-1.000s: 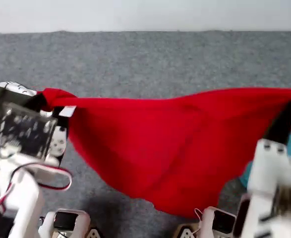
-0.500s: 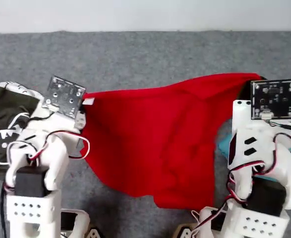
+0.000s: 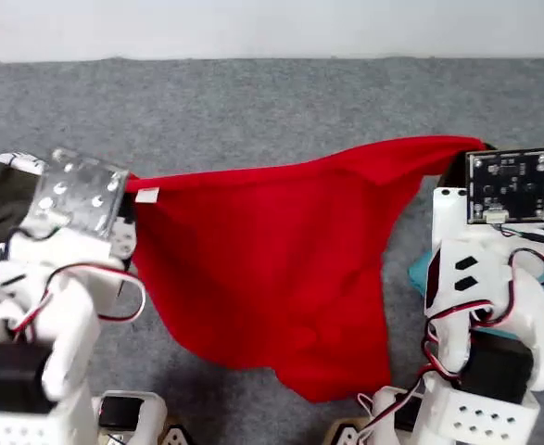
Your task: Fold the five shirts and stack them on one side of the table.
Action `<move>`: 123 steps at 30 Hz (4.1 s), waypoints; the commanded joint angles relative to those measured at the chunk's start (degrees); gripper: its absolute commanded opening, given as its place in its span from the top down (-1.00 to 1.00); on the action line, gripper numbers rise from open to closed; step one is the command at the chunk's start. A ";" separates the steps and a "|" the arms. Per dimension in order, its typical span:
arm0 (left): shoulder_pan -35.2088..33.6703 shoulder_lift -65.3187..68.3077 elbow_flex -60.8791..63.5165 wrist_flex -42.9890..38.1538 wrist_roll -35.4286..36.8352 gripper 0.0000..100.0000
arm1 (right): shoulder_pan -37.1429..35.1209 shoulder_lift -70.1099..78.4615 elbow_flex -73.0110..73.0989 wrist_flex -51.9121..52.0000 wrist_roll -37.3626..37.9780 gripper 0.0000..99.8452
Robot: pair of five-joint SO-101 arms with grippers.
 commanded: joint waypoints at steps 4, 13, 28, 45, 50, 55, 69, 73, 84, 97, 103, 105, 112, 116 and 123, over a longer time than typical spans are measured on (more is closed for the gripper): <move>-1.32 10.46 11.56 -17.23 -0.53 0.97 | -1.80 5.58 0.00 -2.68 -0.26 0.98; -1.41 39.21 -1.10 -36.84 -0.09 0.97 | -4.18 31.69 -12.57 -11.38 -0.35 0.98; -5.98 68.22 -27.47 -21.89 -6.42 0.97 | -9.19 66.51 -46.51 12.97 3.78 0.98; -5.89 68.13 -27.56 11.60 -21.98 0.97 | -14.73 45.85 -42.81 52.26 14.42 0.98; -6.24 68.04 -27.56 20.48 -24.09 0.97 | -14.73 37.14 -26.37 52.18 18.64 0.98; -9.67 64.70 -26.24 21.45 -23.82 0.97 | -14.81 26.68 -10.73 52.18 23.30 0.98; -6.86 40.18 3.21 17.76 -26.64 0.97 | -14.90 5.76 14.68 52.26 29.01 0.98; -7.12 37.10 6.90 16.44 -26.64 0.97 | -14.90 2.51 17.41 52.35 30.15 0.98; -7.30 35.60 7.69 16.35 -26.46 0.96 | -14.55 -4.62 17.58 52.35 29.89 0.96; -7.30 35.60 7.69 16.18 -26.46 0.72 | -14.46 -11.74 17.32 52.09 29.98 0.61; -8.26 35.60 5.49 16.53 -26.73 0.72 | -7.87 -11.82 17.32 41.89 22.95 0.61; -10.55 35.60 3.38 16.53 -26.73 0.72 | -4.62 -9.63 17.32 37.58 20.66 0.61; -18.90 35.60 -1.71 16.53 -26.73 0.72 | -3.56 11.65 13.54 25.63 16.79 0.61; -21.54 35.60 -1.71 16.53 -26.73 0.71 | -3.91 25.27 3.96 22.55 16.70 0.61; -18.37 36.13 -1.45 10.11 -26.11 0.71 | -13.76 48.57 -10.73 19.12 13.71 0.61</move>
